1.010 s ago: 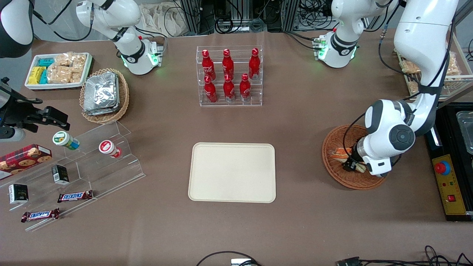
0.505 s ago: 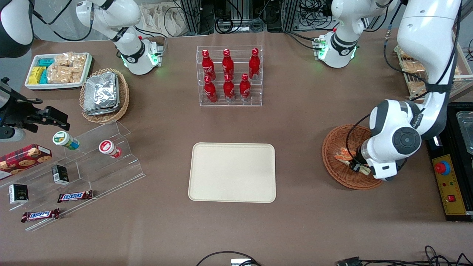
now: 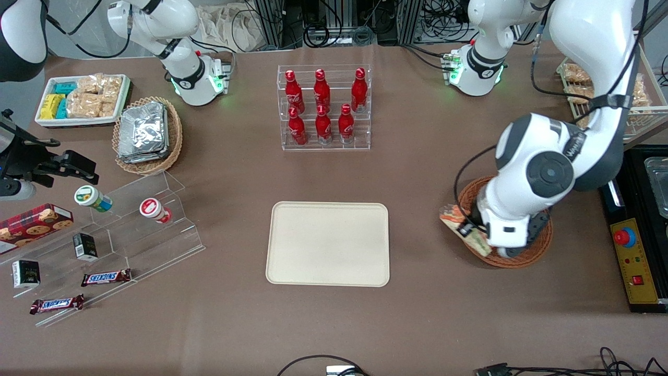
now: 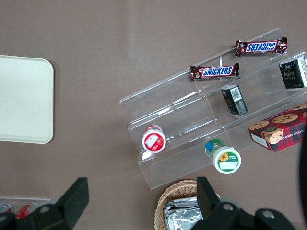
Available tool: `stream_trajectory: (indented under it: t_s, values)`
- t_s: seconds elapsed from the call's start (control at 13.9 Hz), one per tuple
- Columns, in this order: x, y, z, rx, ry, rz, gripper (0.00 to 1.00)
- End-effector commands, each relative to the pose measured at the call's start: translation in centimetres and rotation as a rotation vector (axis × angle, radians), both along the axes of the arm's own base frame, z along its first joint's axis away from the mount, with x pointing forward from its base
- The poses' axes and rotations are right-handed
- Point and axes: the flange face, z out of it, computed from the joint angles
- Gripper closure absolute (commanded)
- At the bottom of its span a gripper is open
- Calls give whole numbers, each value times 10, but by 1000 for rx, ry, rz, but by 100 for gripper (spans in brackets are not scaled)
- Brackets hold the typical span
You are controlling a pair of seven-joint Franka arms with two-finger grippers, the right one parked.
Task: Place sandwich from basket to tray
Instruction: 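Carry the held sandwich over the cream tray with the left gripper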
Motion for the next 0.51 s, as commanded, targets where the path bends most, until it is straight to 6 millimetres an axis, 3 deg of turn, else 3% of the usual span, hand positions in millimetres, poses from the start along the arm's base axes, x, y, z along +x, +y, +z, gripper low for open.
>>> stream_trajectory:
  t_s: [0.0, 0.07, 0.22, 0.36, 0.43]
  values:
    - [1, -51, -12, -93, 16, -308, 100]
    - [3, -75, -19, -148, 17, -324, 100]
    - [-9, -141, -31, -164, -22, -388, 100]
    - [-17, -185, -72, -115, -63, -426, 100]
    - [-17, -196, -96, -106, -64, -441, 100]
